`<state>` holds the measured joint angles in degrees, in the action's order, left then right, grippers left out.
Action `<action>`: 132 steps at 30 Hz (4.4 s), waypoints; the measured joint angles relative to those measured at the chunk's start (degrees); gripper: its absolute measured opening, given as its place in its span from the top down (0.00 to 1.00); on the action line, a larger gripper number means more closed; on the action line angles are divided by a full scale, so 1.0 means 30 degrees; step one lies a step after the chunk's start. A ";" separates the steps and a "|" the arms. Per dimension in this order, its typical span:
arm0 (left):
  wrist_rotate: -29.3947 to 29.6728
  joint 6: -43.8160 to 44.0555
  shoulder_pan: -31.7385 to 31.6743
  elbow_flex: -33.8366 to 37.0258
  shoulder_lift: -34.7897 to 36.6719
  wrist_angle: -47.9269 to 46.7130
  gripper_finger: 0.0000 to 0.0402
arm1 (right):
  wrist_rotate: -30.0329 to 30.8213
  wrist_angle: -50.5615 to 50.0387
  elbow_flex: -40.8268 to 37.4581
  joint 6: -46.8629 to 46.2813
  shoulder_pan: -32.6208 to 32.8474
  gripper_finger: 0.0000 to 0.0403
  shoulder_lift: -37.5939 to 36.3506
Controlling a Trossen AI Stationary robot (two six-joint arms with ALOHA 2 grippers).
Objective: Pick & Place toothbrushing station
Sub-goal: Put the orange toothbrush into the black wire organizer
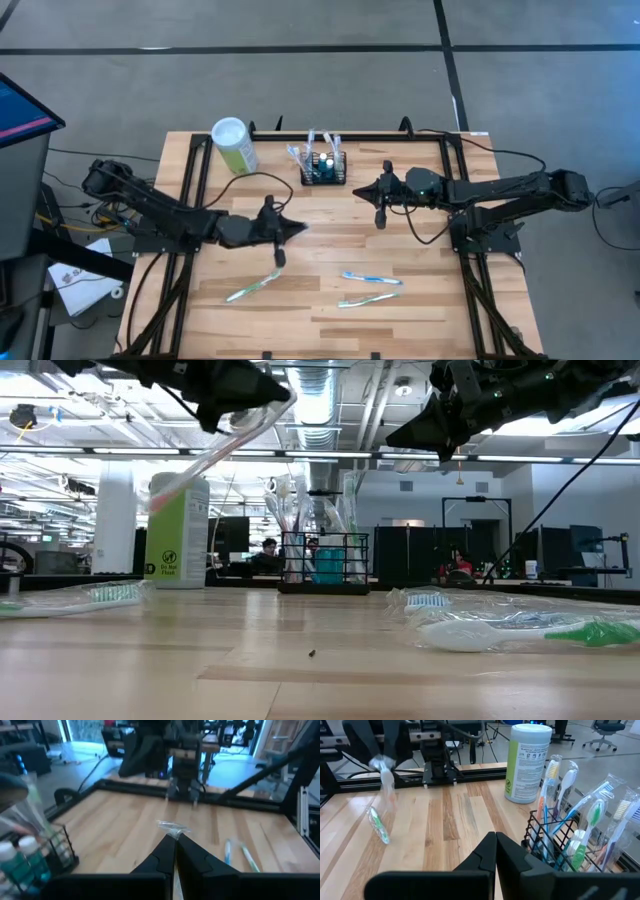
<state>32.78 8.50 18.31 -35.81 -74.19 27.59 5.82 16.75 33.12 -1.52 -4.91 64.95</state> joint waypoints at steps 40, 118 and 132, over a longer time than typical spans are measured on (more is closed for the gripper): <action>-0.8646 -0.4817 -0.6294 -0.0013 -0.3276 1.3231 1.00 | -0.4460 0.2541 0.0000 0.0030 0.0398 1.00 0.0000; -1.1884 -0.5320 -0.6878 -0.3920 -0.8378 1.5273 1.00 | -0.4437 0.8429 0.0000 0.1443 0.0627 0.98 0.3133; -1.1300 -0.5324 -0.6878 -0.3912 -0.8371 1.4973 0.94 | -0.4426 0.8093 0.0000 0.1503 0.0620 1.00 0.3114</action>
<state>-1.12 -7.48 -2.33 -47.55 -99.31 72.51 -7.45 41.03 33.12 2.99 -3.05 74.29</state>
